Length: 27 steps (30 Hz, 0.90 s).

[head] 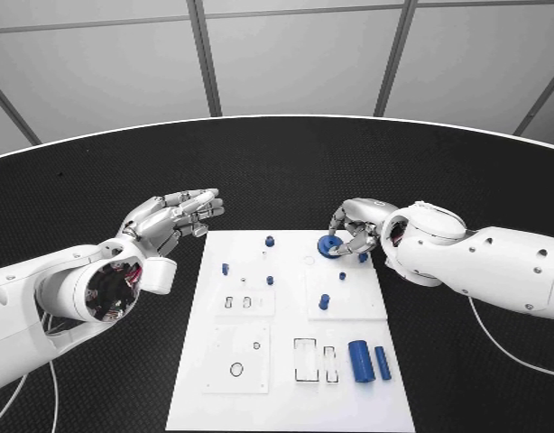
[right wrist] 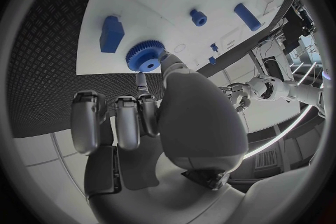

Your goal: Assemble the parts on the task board

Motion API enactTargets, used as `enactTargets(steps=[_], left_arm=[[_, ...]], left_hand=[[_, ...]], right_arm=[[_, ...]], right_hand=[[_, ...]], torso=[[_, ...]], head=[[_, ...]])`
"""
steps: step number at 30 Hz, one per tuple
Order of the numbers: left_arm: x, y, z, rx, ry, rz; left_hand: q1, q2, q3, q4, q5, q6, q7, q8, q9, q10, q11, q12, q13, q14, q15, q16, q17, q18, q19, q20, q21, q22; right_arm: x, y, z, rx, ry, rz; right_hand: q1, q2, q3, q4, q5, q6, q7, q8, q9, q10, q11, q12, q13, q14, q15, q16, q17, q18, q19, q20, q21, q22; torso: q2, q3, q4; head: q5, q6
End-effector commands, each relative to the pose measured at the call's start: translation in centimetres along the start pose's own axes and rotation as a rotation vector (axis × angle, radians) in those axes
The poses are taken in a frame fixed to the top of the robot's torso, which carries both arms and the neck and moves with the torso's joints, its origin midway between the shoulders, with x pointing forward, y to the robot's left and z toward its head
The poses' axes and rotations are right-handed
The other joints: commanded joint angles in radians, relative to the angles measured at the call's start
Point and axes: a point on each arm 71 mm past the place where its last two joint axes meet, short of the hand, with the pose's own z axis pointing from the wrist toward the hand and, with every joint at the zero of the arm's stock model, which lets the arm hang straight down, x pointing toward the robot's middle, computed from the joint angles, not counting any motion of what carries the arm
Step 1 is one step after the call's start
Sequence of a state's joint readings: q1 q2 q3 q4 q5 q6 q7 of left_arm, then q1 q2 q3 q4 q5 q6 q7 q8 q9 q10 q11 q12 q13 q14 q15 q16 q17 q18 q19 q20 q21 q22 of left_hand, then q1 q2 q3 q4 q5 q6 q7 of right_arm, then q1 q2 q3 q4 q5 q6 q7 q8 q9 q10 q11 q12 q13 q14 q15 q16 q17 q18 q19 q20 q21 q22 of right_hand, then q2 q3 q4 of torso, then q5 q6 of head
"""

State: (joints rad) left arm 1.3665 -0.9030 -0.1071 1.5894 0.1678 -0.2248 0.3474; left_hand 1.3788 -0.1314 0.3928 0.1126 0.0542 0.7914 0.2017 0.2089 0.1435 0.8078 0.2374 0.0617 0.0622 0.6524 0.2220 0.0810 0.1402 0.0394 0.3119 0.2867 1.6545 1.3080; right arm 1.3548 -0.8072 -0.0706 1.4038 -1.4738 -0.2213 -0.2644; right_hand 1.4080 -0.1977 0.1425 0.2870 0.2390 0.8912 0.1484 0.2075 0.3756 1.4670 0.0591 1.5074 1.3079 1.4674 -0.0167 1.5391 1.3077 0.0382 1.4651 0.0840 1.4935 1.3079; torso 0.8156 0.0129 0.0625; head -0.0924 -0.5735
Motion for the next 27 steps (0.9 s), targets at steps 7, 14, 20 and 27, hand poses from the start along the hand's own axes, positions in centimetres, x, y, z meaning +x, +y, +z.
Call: enactTargets(steps=[7,14,20,27], left_arm=[[0.04,0.00,0.00,-0.001,0.002,-0.001],[0.03,0.00,-0.02,-0.001,0.001,0.000],[0.05,0.00,-0.03,-0.001,0.002,-0.001],[0.03,0.00,-0.03,-0.001,0.002,-0.001]], left_hand=[[-0.002,0.022,-0.024,-0.013,-0.003,0.019,0.074,-0.022,-0.014,0.002,0.004,0.001,0.000,0.011,0.000,-0.007,-0.019,0.020,-0.290,0.001,-0.021,0.010],[-0.002,0.027,-0.032,-0.019,-0.003,0.027,0.074,-0.032,-0.022,0.003,0.003,0.002,0.000,0.016,0.000,-0.009,-0.028,0.021,-0.363,0.002,-0.139,-0.058],[-0.002,0.031,-0.037,-0.023,-0.003,0.034,0.074,-0.041,-0.028,0.002,0.003,0.001,0.000,0.018,0.000,-0.010,-0.035,0.022,-0.351,0.003,-0.260,-0.149],[-0.003,0.036,-0.044,-0.028,-0.003,0.042,0.073,-0.052,-0.036,0.004,0.003,0.002,0.000,0.021,0.000,-0.011,-0.043,0.021,-0.297,0.004,-0.402,-0.265]], right_arm=[[0.12,0.03,0.16,0.001,0.013,-0.004],[0.23,0.02,0.29,0.006,0.024,-0.008],[0.29,0.19,0.33,0.005,0.027,-0.008],[0.25,0.60,0.23,-0.011,0.016,-0.019]], right_hand=[[0.002,0.017,0.013,0.000,0.016,0.023,0.000,0.013,0.003,0.067,0.005,0.012,0.224,0.090,0.006,0.008,0.192,-0.016,0.069,0.007,0.012,0.175],[0.015,0.023,0.031,-0.004,0.016,0.033,-0.002,0.017,0.003,0.068,0.003,0.016,0.226,0.090,0.004,0.010,0.196,-0.017,0.071,0.005,0.015,0.180],[0.030,0.024,0.055,-0.007,0.020,0.042,-0.004,0.019,0.002,0.071,0.002,0.019,0.229,0.091,0.002,0.011,0.200,-0.018,0.072,0.004,0.019,0.185],[0.048,0.022,0.096,-0.012,0.022,0.062,-0.010,0.025,0.001,0.075,-0.004,0.026,0.234,0.092,-0.002,0.013,0.206,-0.020,0.076,0.001,0.025,0.193]], torso=[[0.000,-0.0001,0.0005],[0.000,-0.0001,0.0003],[0.000,-0.0003,0.0002],[-0.001,0.0001,-0.0001]], head=[[-0.001,-0.004],[0.000,-0.005],[0.001,-0.007],[0.001,-0.008]])
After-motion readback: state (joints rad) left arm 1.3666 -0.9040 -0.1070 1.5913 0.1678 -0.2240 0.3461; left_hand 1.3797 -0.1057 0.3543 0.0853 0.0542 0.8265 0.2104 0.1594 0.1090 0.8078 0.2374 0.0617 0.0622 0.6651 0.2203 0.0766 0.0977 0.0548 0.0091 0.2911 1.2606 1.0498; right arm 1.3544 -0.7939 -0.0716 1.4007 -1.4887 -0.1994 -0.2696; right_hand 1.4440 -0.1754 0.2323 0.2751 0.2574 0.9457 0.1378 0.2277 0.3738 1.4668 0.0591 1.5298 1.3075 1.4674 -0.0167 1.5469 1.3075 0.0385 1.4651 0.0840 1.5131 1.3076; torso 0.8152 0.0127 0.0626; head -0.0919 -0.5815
